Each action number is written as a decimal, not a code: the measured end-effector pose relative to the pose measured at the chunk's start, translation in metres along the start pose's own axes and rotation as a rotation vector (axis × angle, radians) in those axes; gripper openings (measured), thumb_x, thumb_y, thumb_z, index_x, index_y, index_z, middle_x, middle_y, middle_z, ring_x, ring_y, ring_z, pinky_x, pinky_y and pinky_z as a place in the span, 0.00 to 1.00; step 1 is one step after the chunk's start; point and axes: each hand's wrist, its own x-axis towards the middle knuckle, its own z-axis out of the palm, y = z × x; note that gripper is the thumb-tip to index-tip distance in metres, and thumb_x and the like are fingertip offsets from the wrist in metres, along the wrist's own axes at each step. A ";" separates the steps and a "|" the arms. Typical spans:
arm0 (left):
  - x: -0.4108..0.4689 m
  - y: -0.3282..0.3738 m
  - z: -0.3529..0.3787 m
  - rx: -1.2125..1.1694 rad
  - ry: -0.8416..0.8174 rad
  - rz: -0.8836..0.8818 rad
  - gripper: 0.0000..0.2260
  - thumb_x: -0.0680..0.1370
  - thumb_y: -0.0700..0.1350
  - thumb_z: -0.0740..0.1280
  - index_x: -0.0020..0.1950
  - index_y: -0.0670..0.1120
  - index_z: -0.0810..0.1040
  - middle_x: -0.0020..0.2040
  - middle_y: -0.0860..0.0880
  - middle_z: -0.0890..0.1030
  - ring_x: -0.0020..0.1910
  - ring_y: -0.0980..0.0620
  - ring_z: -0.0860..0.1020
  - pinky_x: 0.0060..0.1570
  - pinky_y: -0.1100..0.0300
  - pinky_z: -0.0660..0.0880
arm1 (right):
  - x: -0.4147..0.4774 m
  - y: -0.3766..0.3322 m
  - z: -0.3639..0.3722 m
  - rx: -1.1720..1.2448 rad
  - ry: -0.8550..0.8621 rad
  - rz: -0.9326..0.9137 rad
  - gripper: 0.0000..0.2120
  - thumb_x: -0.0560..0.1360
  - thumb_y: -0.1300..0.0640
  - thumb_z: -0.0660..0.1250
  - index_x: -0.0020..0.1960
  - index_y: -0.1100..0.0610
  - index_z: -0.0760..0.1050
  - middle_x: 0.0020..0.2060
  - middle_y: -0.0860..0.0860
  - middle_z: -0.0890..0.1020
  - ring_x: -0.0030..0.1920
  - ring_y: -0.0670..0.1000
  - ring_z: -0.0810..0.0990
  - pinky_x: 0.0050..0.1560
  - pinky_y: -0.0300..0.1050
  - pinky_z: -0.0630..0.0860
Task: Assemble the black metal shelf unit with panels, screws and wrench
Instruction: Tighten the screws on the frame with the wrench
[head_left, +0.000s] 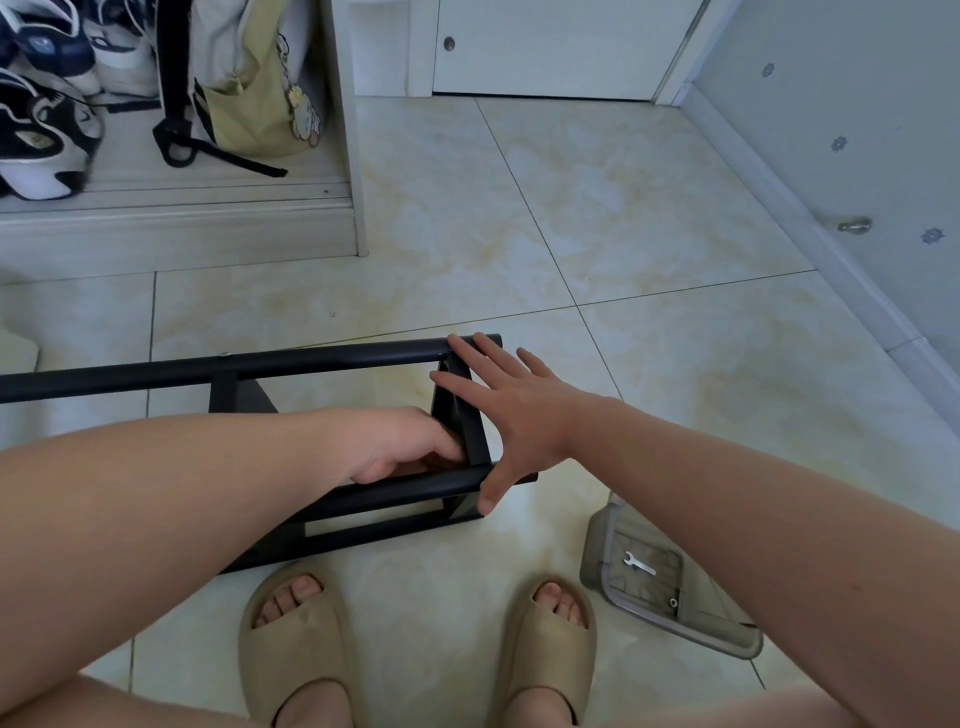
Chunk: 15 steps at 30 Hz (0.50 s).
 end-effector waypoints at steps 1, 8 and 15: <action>0.000 -0.001 -0.001 -0.011 -0.004 -0.006 0.10 0.77 0.35 0.67 0.56 0.40 0.83 0.55 0.40 0.84 0.57 0.42 0.83 0.62 0.50 0.77 | 0.000 0.000 0.000 0.001 -0.001 -0.001 0.69 0.56 0.26 0.77 0.82 0.42 0.37 0.77 0.45 0.26 0.77 0.49 0.25 0.79 0.62 0.37; -0.001 0.001 0.003 0.022 -0.005 -0.019 0.10 0.77 0.41 0.69 0.58 0.42 0.82 0.47 0.44 0.86 0.39 0.49 0.84 0.40 0.60 0.79 | -0.001 -0.001 -0.001 -0.004 -0.006 0.001 0.69 0.57 0.26 0.77 0.82 0.42 0.36 0.77 0.46 0.26 0.77 0.50 0.25 0.79 0.62 0.37; 0.000 0.000 0.001 0.037 0.003 0.007 0.11 0.77 0.38 0.69 0.59 0.41 0.82 0.51 0.43 0.86 0.49 0.46 0.85 0.51 0.57 0.81 | -0.001 0.000 0.000 0.004 -0.005 0.000 0.69 0.56 0.26 0.77 0.81 0.42 0.36 0.77 0.45 0.26 0.77 0.49 0.25 0.79 0.62 0.37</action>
